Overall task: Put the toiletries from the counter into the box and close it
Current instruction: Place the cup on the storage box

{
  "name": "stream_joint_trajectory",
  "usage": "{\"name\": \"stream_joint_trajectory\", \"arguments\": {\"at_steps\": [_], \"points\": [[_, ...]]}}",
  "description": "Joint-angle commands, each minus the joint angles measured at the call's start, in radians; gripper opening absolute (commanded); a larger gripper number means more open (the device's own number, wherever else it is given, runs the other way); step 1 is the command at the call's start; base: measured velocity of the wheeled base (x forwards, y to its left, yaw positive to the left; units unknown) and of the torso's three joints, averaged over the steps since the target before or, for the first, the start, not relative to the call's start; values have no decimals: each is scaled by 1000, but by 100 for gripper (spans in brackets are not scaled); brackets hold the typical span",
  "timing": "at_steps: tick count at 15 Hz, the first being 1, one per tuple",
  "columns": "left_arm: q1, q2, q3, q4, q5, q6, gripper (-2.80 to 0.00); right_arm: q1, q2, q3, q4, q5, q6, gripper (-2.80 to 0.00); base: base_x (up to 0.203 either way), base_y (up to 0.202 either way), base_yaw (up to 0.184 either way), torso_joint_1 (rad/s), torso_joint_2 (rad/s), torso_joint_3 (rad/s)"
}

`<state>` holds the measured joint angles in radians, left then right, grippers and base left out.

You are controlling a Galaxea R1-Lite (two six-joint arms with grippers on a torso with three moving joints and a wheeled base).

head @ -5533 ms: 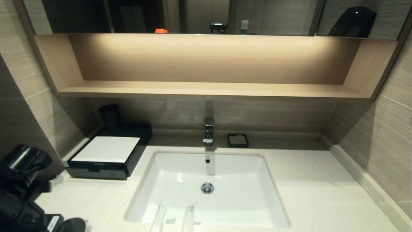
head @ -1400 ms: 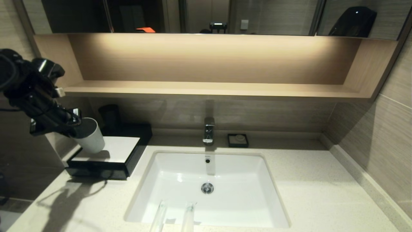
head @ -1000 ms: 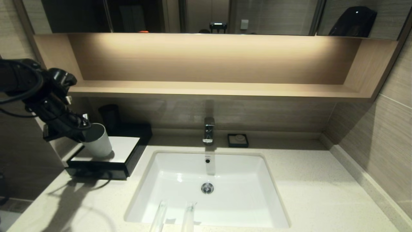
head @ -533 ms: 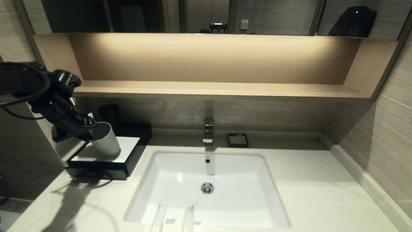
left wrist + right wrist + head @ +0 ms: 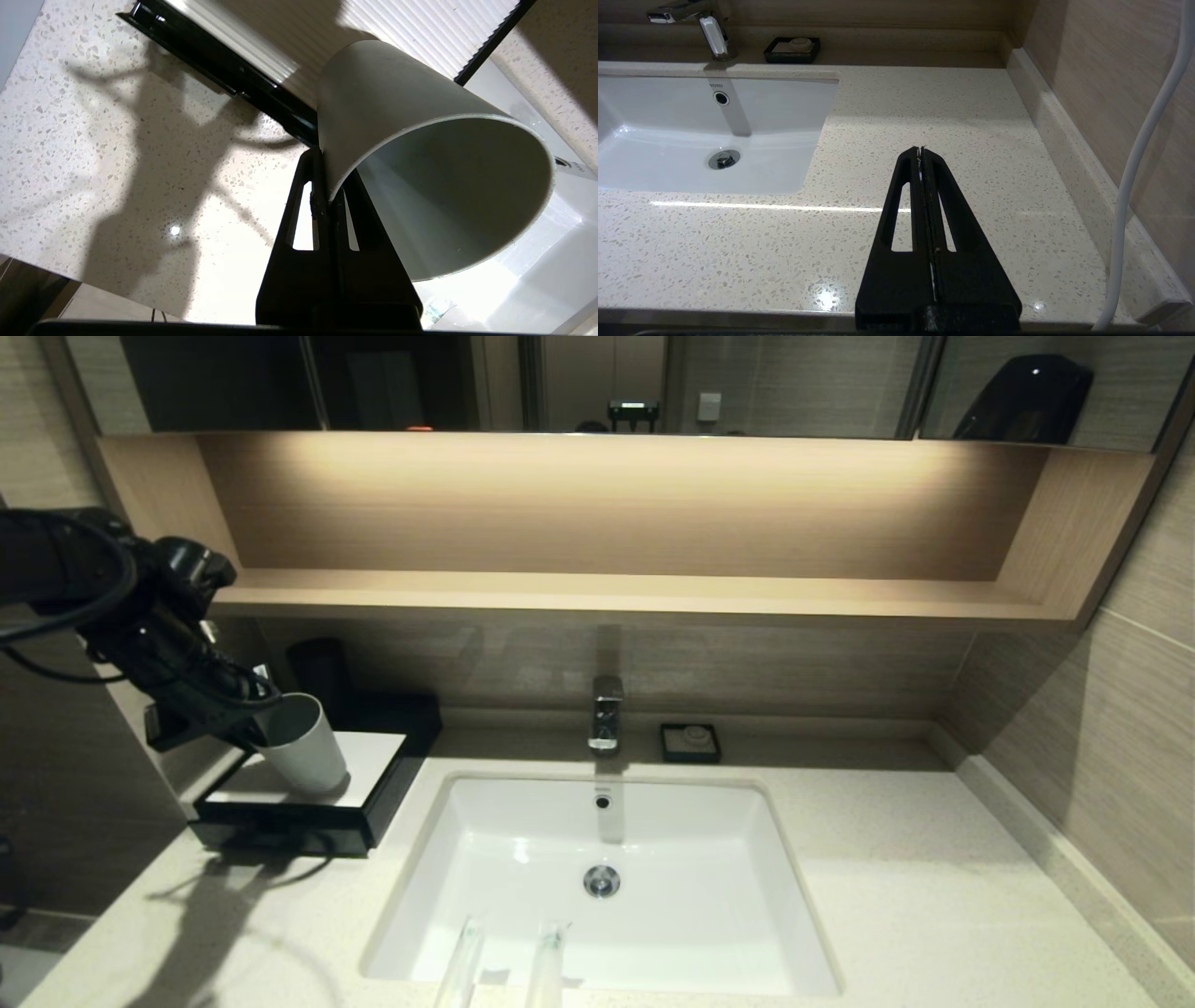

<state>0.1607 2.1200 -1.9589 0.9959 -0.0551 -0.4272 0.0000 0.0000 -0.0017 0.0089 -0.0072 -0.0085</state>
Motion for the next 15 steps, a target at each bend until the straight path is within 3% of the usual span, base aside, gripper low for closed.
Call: {"name": "stream_joint_trajectory", "arguments": {"at_steps": [1, 15], "points": [[0, -3, 0, 17, 4, -4, -280, 0, -1, 0, 0, 0, -1, -280, 0, 0, 0, 0, 0, 0], [10, 21, 0, 24, 4, -5, -280, 0, -1, 0, 0, 0, -1, -280, 0, 0, 0, 0, 0, 0]]}}
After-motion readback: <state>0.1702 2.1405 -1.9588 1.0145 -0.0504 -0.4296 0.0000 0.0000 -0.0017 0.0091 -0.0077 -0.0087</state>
